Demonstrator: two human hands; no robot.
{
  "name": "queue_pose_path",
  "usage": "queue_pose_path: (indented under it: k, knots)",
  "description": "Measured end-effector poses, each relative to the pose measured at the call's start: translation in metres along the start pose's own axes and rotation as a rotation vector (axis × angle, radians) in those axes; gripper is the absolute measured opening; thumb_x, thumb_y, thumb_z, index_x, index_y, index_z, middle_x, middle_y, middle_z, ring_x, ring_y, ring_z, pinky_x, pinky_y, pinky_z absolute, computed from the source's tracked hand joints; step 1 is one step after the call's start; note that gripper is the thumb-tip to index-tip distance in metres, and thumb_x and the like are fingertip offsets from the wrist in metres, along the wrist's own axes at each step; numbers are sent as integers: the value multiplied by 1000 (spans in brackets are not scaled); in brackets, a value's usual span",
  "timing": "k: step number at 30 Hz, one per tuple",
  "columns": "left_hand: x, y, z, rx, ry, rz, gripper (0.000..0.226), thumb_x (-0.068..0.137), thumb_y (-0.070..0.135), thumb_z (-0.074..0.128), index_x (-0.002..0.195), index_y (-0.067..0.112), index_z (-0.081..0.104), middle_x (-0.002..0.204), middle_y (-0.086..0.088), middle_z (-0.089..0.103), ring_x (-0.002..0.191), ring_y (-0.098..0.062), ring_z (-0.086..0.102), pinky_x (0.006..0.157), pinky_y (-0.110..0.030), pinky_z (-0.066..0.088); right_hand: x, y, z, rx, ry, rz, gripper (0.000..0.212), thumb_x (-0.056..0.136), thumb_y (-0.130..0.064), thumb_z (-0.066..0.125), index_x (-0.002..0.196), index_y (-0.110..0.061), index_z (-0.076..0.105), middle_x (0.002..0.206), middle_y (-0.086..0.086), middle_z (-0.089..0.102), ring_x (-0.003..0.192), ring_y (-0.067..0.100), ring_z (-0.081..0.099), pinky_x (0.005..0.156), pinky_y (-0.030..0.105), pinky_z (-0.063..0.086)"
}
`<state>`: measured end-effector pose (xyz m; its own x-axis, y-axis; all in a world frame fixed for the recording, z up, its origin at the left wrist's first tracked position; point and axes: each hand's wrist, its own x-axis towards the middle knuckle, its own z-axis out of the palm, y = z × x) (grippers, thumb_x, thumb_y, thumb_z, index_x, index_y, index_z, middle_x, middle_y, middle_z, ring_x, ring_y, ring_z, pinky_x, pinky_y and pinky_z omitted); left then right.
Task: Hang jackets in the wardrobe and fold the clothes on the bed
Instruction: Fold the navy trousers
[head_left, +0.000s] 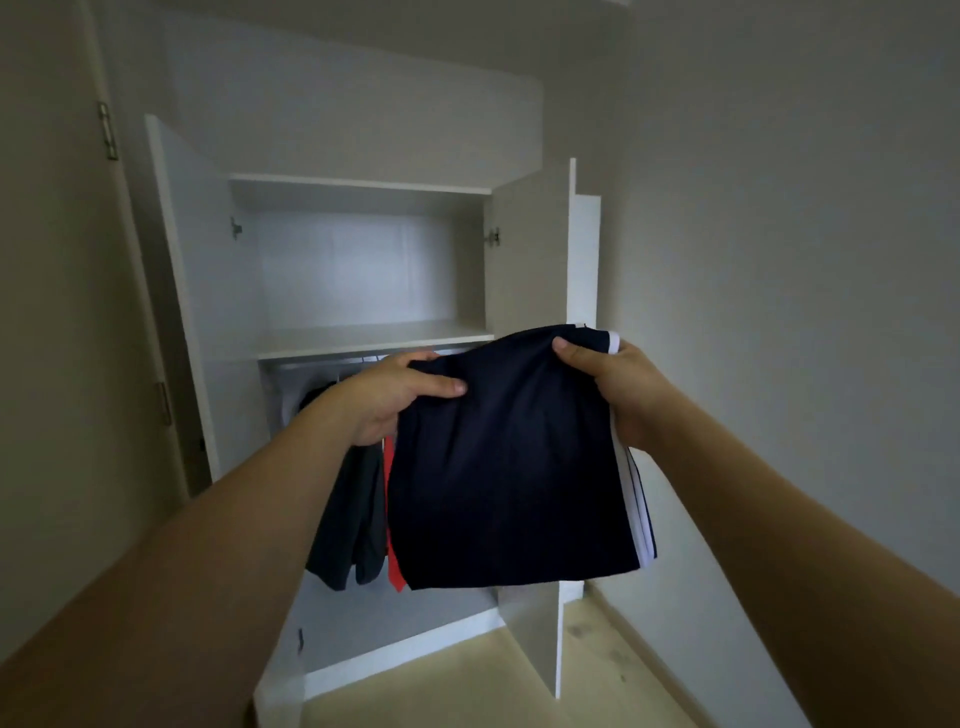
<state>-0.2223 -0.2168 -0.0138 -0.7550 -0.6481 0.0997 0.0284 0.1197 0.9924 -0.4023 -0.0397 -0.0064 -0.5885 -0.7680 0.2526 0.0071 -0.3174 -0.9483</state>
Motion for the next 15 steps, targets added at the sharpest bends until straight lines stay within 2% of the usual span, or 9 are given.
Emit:
queue_pose_path:
  k: [3,5,7,10,15]
  knots:
    - [71,1,-63,36,83,16,65,67,15,88,125,12,60,116,-11,70,104,-27,69,86,-41,57,87,17,41,0,-34,44,31,84,-21,75,111,-9,66,102,10,74,89,24,73,73,34,60]
    - [117,-4,-106,52,131,23,49,75,15,83,121,13,63,113,-10,70,101,-25,69,81,-38,57,144,36,72,12,-74,53,21,86,-19,73,104,-9,68,96,8,75,81,20,73,64,30,60]
    - [166,-11,-151,47,174,42,34,84,11,74,117,11,65,111,-11,71,97,-24,69,77,-35,56,199,58,104,42,-104,49,22,87,-18,71,106,-8,68,98,9,75,80,19,73,60,28,58]
    - [238,-29,-218,53,231,51,31,88,12,70,118,14,66,113,-10,71,103,-27,68,86,-40,57,280,94,152,71,-137,35,29,87,-18,72,114,-7,67,101,9,75,85,20,73,64,29,59]
    - [353,-37,-308,84,320,43,22,92,12,64,113,14,67,109,-10,72,98,-28,68,76,-36,54,415,132,217,79,-148,54,35,83,-21,76,113,-5,68,103,11,74,90,23,73,69,32,59]
